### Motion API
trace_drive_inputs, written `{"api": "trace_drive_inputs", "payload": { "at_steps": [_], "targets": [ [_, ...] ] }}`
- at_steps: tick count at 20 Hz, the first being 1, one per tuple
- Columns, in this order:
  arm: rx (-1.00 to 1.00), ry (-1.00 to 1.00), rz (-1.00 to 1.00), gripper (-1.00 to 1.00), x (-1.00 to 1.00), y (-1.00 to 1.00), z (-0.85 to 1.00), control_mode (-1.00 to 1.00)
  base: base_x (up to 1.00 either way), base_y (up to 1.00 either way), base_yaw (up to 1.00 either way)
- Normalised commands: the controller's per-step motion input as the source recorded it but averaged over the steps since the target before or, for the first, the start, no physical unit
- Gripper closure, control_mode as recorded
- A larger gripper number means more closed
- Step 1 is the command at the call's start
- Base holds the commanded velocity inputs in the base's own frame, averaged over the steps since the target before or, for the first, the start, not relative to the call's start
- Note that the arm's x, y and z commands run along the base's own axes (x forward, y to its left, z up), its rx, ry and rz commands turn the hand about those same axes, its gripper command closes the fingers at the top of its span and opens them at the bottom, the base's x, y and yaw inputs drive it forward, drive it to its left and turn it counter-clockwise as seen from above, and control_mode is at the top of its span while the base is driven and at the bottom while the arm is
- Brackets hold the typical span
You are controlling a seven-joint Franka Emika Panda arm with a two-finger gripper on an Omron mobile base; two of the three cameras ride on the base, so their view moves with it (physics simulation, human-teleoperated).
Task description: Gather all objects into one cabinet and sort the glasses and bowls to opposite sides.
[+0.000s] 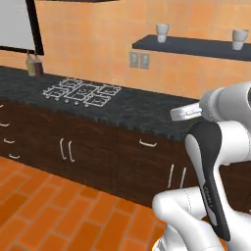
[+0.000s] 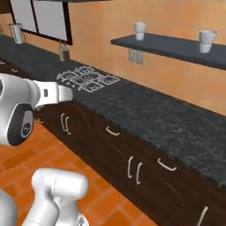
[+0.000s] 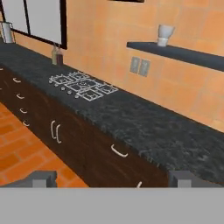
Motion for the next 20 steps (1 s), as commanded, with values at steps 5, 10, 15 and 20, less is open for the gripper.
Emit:
{"api": "trace_drive_inputs", "payload": {
  "at_steps": [5, 10, 15, 20],
  "targets": [
    [0.0, 0.0, 0.0, -1.0, 0.0, 0.0, 0.0, 1.0, 0.75, 0.02, 0.67],
    [0.0, 0.0, 0.0, -1.0, 0.0, 0.0, 0.0, 1.0, 0.84, 0.05, 0.64],
    [0.0, 0.0, 0.0, -1.0, 0.0, 0.0, 0.0, 1.0, 1.0, 0.0, 0.48],
    [0.0, 0.0, 0.0, -1.0, 0.0, 0.0, 0.0, 1.0, 1.0, 0.02, 0.35]
  ]
}}
